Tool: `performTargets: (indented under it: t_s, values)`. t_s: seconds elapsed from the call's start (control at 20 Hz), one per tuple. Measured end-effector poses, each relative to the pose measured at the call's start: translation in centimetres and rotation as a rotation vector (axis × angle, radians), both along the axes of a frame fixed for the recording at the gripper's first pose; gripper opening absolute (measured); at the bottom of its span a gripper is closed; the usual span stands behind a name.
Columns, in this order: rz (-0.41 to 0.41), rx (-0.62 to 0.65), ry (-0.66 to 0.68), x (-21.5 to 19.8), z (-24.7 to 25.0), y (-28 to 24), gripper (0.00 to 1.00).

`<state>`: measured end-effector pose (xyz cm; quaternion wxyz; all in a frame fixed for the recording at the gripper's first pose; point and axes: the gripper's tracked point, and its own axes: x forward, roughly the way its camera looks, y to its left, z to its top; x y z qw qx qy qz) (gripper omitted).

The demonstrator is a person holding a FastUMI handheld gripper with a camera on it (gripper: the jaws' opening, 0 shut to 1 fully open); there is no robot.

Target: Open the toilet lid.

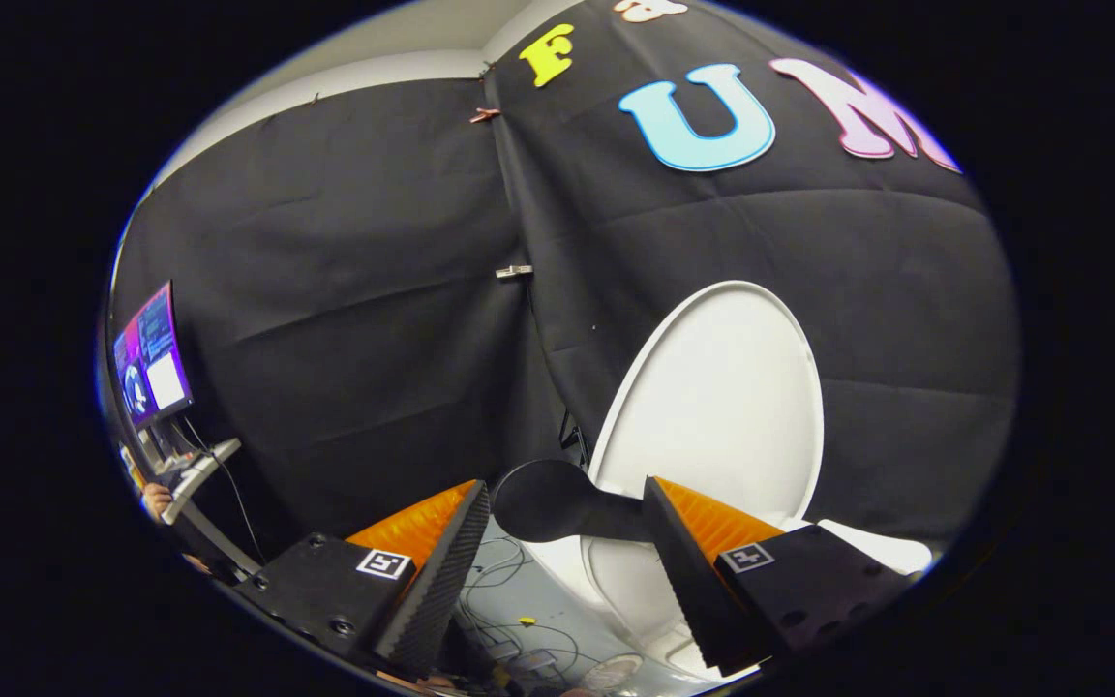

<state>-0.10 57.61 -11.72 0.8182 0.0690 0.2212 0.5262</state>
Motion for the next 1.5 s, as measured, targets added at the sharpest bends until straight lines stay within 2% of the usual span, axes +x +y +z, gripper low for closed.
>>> performTargets:
  t_s: [0.2, 0.35, 0.45, 0.55, 0.7, 0.8, 0.85, 1.0, 1.1, 1.25, 1.4, 1.5]
  values:
    - [-0.041, 0.024, -0.180, 0.4, 2.3, -1.0, 0.99]
    - [-0.070, 0.075, -0.212, 0.4, 4.3, -2.8, 1.00]
    - [-0.132, 0.121, -0.223, 1.4, 6.5, -5.5, 1.00]
    - [-0.262, 0.096, -0.249, 4.6, 7.3, -9.5, 0.99]
    - [-0.468, 0.075, -0.186, 9.4, 6.8, -16.9, 0.99]
    - [-0.614, 0.068, -0.171, 12.5, 5.8, -23.7, 1.00]
    - [-0.713, 0.034, -0.184, 14.0, 4.6, -28.7, 1.00]
    - [-0.913, -0.006, -0.216, 16.0, 4.1, -39.8, 0.99]
    - [-1.010, -0.048, -0.266, 15.9, 4.4, -45.9, 0.99]
    - [-1.063, -0.164, -0.378, 14.6, 4.4, -51.9, 0.99]
    - [-1.052, -0.145, -0.450, 13.0, 5.9, -53.4, 0.99]
    - [-1.053, -0.170, -0.493, 11.6, 5.1, -54.2, 0.99]
